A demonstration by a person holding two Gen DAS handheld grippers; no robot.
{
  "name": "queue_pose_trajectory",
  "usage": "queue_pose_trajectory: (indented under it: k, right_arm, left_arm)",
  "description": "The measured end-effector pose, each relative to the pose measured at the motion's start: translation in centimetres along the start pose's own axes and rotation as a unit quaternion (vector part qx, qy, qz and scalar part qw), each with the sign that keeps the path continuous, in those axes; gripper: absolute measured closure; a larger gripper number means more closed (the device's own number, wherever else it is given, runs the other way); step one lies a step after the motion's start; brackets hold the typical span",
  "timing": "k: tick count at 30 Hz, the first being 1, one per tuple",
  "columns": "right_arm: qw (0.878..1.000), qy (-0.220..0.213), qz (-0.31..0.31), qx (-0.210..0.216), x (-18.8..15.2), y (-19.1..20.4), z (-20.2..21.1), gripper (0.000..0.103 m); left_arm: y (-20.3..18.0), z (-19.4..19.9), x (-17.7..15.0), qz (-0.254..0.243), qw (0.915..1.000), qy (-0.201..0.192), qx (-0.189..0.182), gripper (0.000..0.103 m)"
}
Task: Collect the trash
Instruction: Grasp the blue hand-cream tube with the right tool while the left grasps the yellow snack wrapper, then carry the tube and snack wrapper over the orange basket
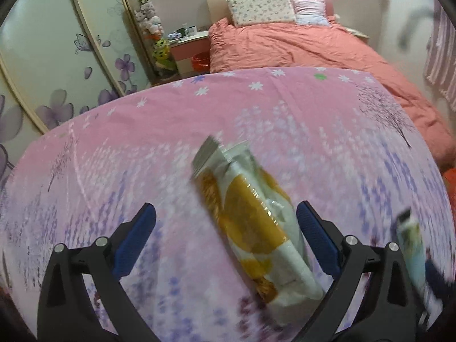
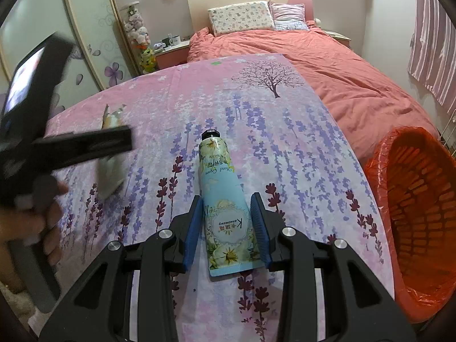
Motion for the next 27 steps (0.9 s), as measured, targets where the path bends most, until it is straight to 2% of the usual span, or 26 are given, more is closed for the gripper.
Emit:
queue_pose_trajectory:
  k: [1,5,7,10,12,13,16,23,27]
  right_arm:
    - [1.0,0.0,0.0,-0.001,0.0,0.0,0.0,0.067]
    - [1.0,0.0,0.002,-0.002,-0.1,0.0,0.0,0.067]
    - [1.0,-0.001,0.004,-0.003,0.0,-0.1,0.1,0.065]
    - [1.0,-0.001,0.006,0.0,0.7,0.2,-0.6,0.06]
    - [1.0,-0.001,-0.003,0.001,1.5,0.2,-1.2,0.059]
    - [1.0,-0.001,-0.009,0.003,1.8,0.0,-1.5,0.059]
    - [1.0,-0.003,-0.017,0.005,2.0,-0.2,-1.5,0.07]
    - [1.0,0.004,0.02,0.018,-1.1,1.8,0.4,0.072]
    - [0.999,0.006,0.036,0.009,-1.8,2.6,0.7,0.072]
  left_arm:
    - [0.6,0.1,-0.6,0.006,0.9999,0.0,-0.014,0.008]
    - [1.4,-0.4,-1.9,0.028,0.9984,0.013,-0.048,0.026]
    - [1.6,-0.6,-2.1,0.038,0.9975,0.012,-0.059,0.031]
    - [1.6,-0.3,-2.0,0.028,0.9977,0.003,-0.062,0.049]
    - [1.6,0.2,-2.5,0.022,0.9975,0.0,-0.067,0.064]
    - [1.9,0.6,-3.0,0.019,0.9974,0.0,-0.07,0.066]
    - [2.7,1.6,-4.5,0.013,0.9971,-0.002,-0.075,0.073]
    - [5.5,4.4,-9.3,-0.007,0.9977,-0.012,-0.066,0.077]
    - [6.5,4.9,-10.6,-0.003,0.9983,-0.02,-0.054,0.066]
Point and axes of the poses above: each gripper's, at about its wrist camera, not at the fingertips, and z roughly against the way its jaws point, y to its left, x to its top, the point moved 10 cm from there along -z, roughly the way its jaws point, and after that the axes turned 6 degrees about -z, right-handed, at the moved point
